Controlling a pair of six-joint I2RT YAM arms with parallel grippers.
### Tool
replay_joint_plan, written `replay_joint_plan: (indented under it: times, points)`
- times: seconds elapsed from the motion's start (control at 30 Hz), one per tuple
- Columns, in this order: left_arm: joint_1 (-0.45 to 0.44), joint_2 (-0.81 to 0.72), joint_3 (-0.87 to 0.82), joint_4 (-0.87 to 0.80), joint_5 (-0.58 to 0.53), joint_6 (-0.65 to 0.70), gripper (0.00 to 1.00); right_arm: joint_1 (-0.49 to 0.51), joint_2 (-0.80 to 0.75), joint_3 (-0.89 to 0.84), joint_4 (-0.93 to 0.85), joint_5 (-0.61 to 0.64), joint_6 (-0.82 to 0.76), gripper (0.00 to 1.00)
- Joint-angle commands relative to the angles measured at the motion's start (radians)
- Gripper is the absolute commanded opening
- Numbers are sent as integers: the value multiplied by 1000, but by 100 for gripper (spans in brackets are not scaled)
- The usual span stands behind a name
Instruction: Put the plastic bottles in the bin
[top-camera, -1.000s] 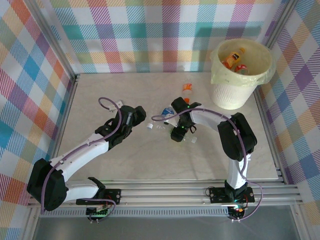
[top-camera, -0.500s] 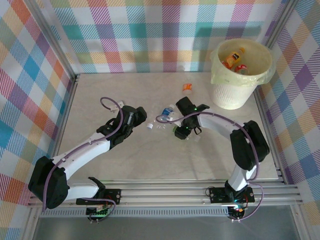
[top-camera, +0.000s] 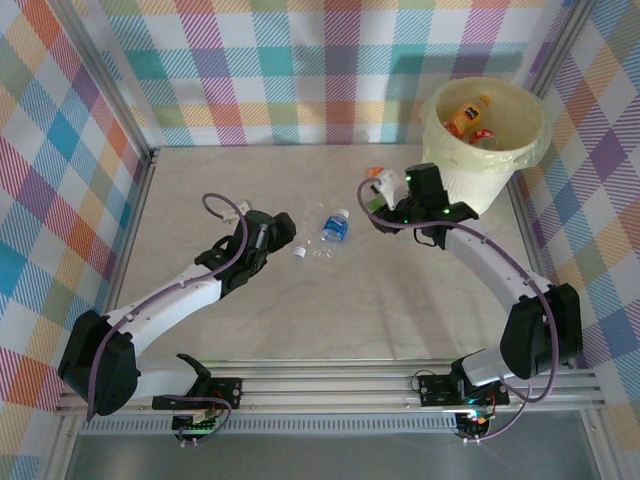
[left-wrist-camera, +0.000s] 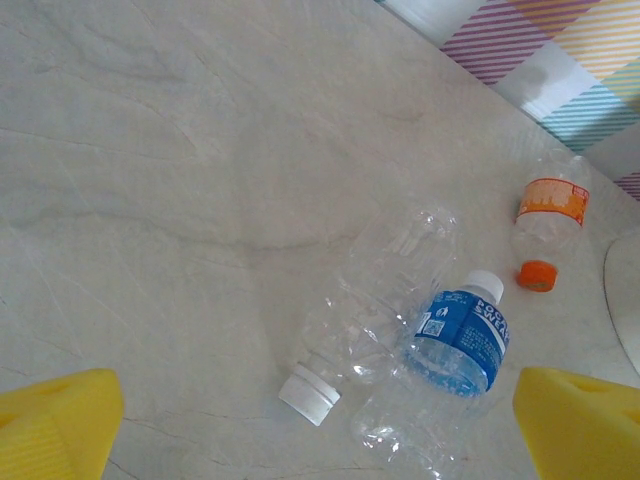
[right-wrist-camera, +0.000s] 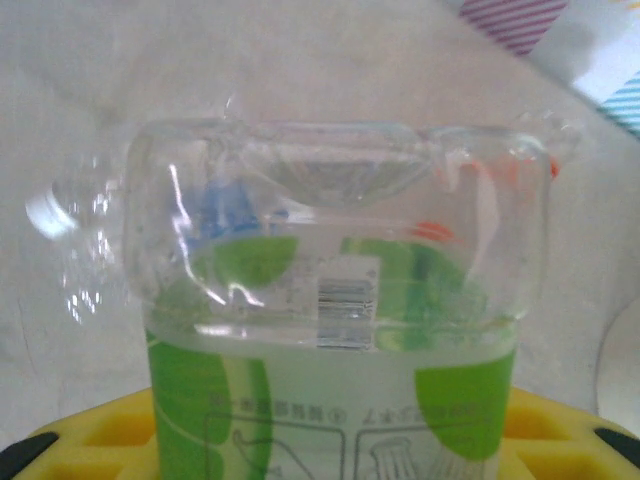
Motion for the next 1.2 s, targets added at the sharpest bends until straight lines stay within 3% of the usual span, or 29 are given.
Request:
replay_joint_plan:
  times: [0.0,0.23,0.43,0.63,0.83,1.17]
  points:
    - [11,5,34,18,5,18,100,-54,-39,50,121,-116,136,30]
    - [11,4,32,7,5,17,100,-147,-42,144,214,-187,243,29]
    - [11,-7,25,-1,-1,9,100,-233,-11,273,288,-129,354,29]
    - [11,-19,15,-11,-9,3,100,-334,48,382,376,36,461,29]
    - [11,-25,-7,6,-2,-25,100,-429,144,416,417,322,452,30]
    - [11,-31,-26,9,6,-54,100,-537,262,453,327,480,450,38]
